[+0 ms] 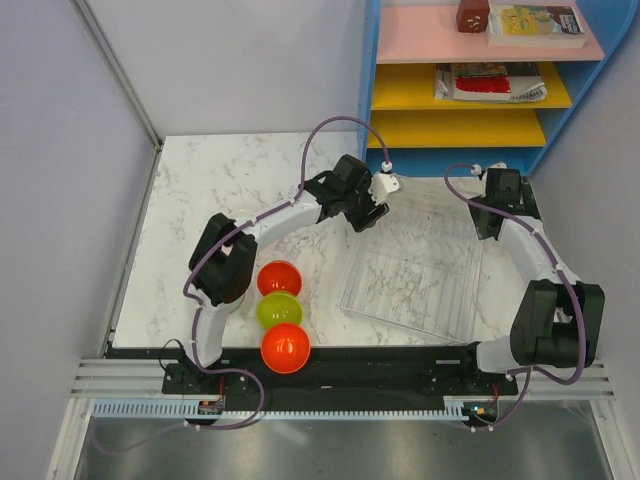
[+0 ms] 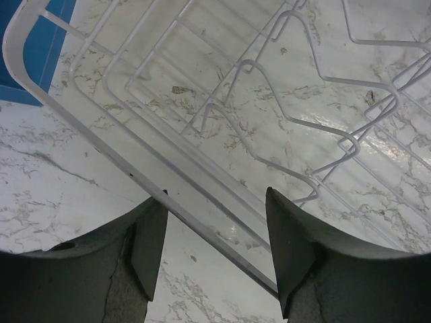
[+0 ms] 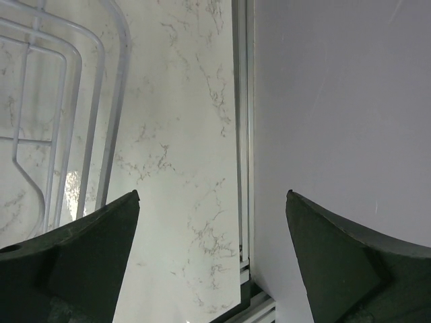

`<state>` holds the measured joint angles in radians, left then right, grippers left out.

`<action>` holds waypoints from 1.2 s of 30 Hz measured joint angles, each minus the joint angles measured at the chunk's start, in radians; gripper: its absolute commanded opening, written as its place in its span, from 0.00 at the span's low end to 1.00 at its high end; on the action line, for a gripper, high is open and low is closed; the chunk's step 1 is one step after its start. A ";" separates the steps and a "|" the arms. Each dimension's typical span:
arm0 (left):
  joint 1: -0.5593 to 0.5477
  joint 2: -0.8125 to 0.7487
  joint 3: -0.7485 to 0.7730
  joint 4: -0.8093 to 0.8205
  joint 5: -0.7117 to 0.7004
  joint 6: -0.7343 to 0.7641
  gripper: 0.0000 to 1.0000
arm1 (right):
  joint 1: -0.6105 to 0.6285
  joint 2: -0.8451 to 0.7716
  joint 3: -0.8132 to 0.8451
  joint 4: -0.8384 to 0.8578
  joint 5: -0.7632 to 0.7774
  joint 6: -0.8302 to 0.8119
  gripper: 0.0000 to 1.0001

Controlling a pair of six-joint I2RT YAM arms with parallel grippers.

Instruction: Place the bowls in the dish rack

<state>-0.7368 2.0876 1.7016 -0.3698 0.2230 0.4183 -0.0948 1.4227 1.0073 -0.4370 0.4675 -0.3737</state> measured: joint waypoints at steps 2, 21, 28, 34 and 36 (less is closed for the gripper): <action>0.003 0.001 -0.002 0.001 0.003 -0.001 0.65 | 0.005 0.012 0.008 0.002 0.003 0.000 0.98; 0.018 -0.016 -0.048 0.044 -0.010 -0.007 0.33 | 0.106 0.155 0.138 0.028 0.169 -0.013 0.98; 0.024 -0.021 -0.060 0.055 -0.013 -0.010 0.26 | 0.160 0.204 0.201 0.036 0.237 -0.016 0.98; 0.024 -0.024 -0.065 0.064 -0.014 -0.018 0.26 | 0.172 0.222 0.213 0.041 0.269 -0.005 0.98; 0.025 -0.024 -0.065 0.064 -0.014 -0.021 0.26 | 0.172 0.219 0.213 0.039 0.269 0.015 0.98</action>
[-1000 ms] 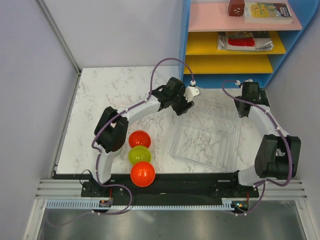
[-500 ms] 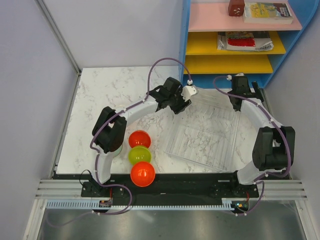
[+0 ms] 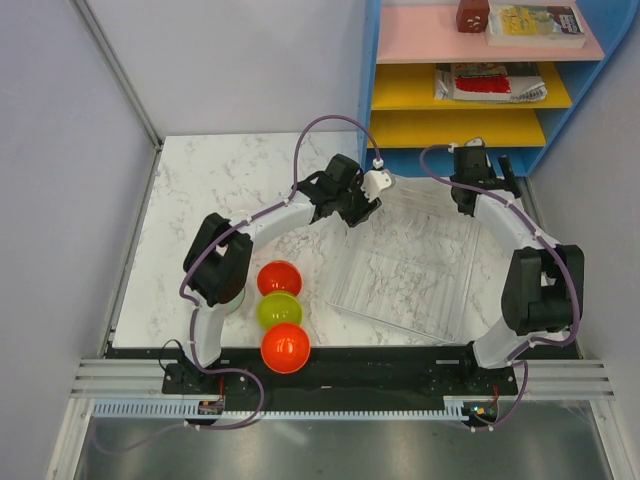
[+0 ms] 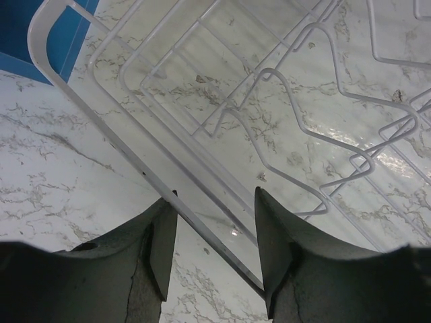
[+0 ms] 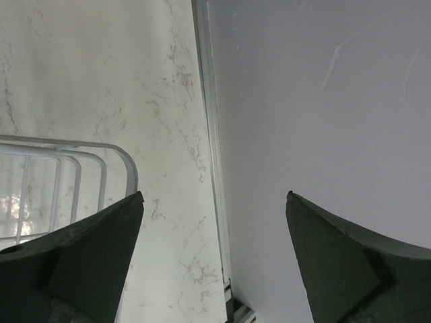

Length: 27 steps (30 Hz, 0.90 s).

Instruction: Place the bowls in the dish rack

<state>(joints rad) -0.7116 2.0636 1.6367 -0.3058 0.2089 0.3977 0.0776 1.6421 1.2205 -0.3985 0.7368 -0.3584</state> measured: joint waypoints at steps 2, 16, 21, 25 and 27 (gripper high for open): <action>0.001 0.000 0.000 0.002 0.001 -0.002 0.26 | 0.000 -0.013 0.000 -0.006 -0.043 0.047 0.98; 0.005 0.000 0.000 0.006 -0.002 -0.004 0.25 | 0.003 -0.183 -0.119 -0.118 -0.467 0.212 0.94; 0.005 0.002 0.000 0.013 0.000 -0.006 0.25 | -0.069 -0.191 -0.194 -0.129 -0.502 0.237 0.92; 0.003 0.002 0.000 0.014 -0.001 -0.006 0.25 | -0.068 -0.211 -0.212 -0.133 -0.514 0.239 0.73; 0.003 0.002 0.000 0.014 0.000 -0.006 0.25 | -0.067 -0.208 -0.212 -0.133 -0.534 0.241 0.64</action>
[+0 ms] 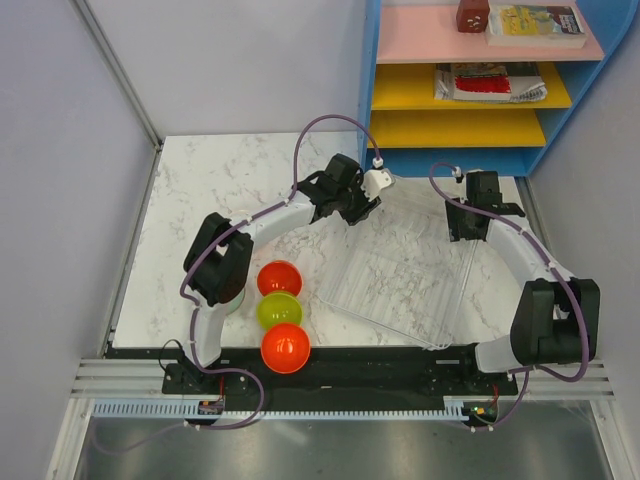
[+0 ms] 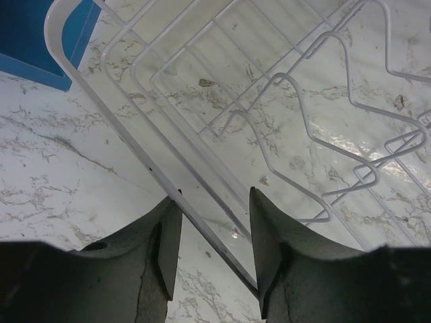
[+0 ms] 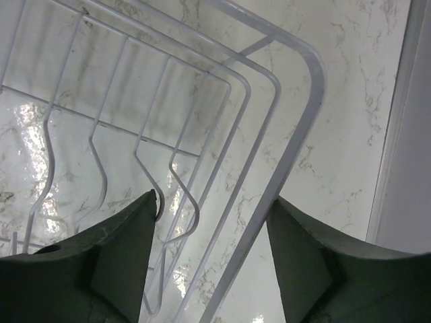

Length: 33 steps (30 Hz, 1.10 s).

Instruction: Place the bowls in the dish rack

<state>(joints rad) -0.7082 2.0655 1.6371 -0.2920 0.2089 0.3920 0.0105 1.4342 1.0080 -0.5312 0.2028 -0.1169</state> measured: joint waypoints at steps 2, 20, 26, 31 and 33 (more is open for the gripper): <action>0.000 0.000 0.000 0.000 -0.001 0.000 0.25 | 0.000 0.006 0.001 0.001 -0.002 0.013 0.55; 0.000 0.000 0.002 -0.007 -0.016 -0.002 0.24 | -0.027 0.036 0.067 -0.054 -0.066 0.053 0.80; 0.001 0.000 0.002 -0.008 -0.018 -0.001 0.24 | -0.087 0.080 0.078 -0.039 -0.102 0.072 0.82; 0.002 0.000 0.002 -0.008 -0.021 -0.001 0.24 | -0.169 0.104 0.078 -0.037 -0.183 0.114 0.81; 0.002 0.000 0.002 -0.007 -0.021 -0.001 0.24 | -0.201 0.104 0.082 -0.036 -0.243 0.130 0.79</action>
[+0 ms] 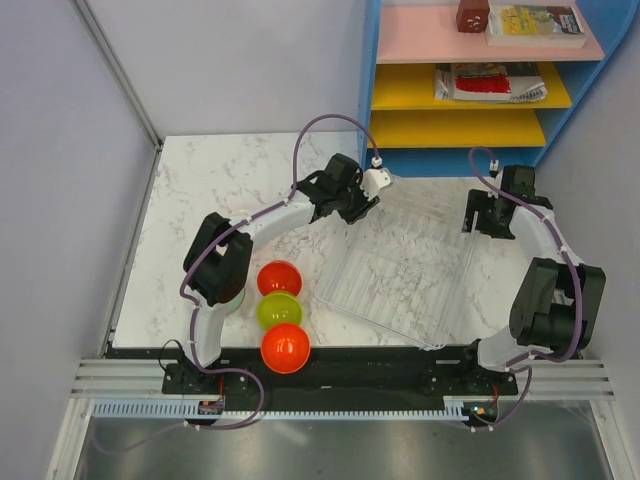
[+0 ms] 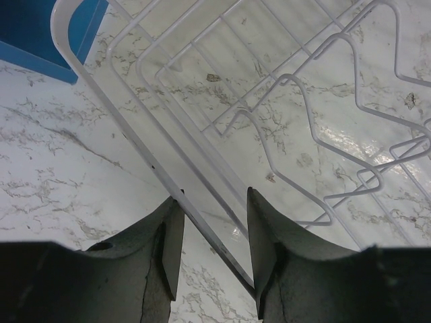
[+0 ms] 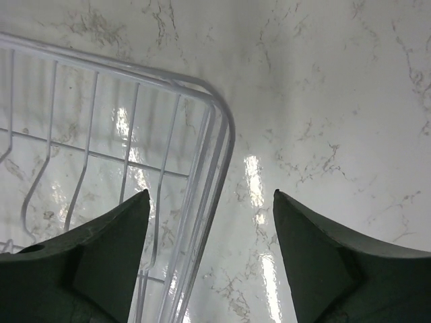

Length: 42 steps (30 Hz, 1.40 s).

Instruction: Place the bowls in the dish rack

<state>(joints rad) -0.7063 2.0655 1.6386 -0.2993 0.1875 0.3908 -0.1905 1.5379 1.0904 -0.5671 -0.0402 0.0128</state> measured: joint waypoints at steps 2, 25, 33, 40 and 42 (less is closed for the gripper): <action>0.000 0.000 0.000 0.000 0.000 0.000 0.24 | -0.024 0.000 0.005 0.000 -0.043 0.013 0.73; 0.007 0.000 0.000 -0.002 -0.006 0.000 0.24 | 0.017 0.000 0.047 -0.007 0.042 0.114 0.00; 0.023 -0.003 -0.008 -0.014 -0.036 -0.001 0.24 | 0.084 0.058 0.209 -0.091 0.106 0.114 0.00; 0.024 -0.008 -0.021 -0.008 -0.048 -0.007 0.24 | 0.103 0.086 0.253 -0.119 0.135 0.109 0.00; 0.022 -0.016 -0.031 0.000 -0.049 -0.011 0.24 | 0.104 0.101 0.253 -0.117 0.144 0.104 0.00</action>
<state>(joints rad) -0.6842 2.0499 1.6077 -0.2993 0.1383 0.3798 -0.0864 1.6390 1.3434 -0.6842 0.1036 0.1169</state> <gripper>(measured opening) 0.444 0.033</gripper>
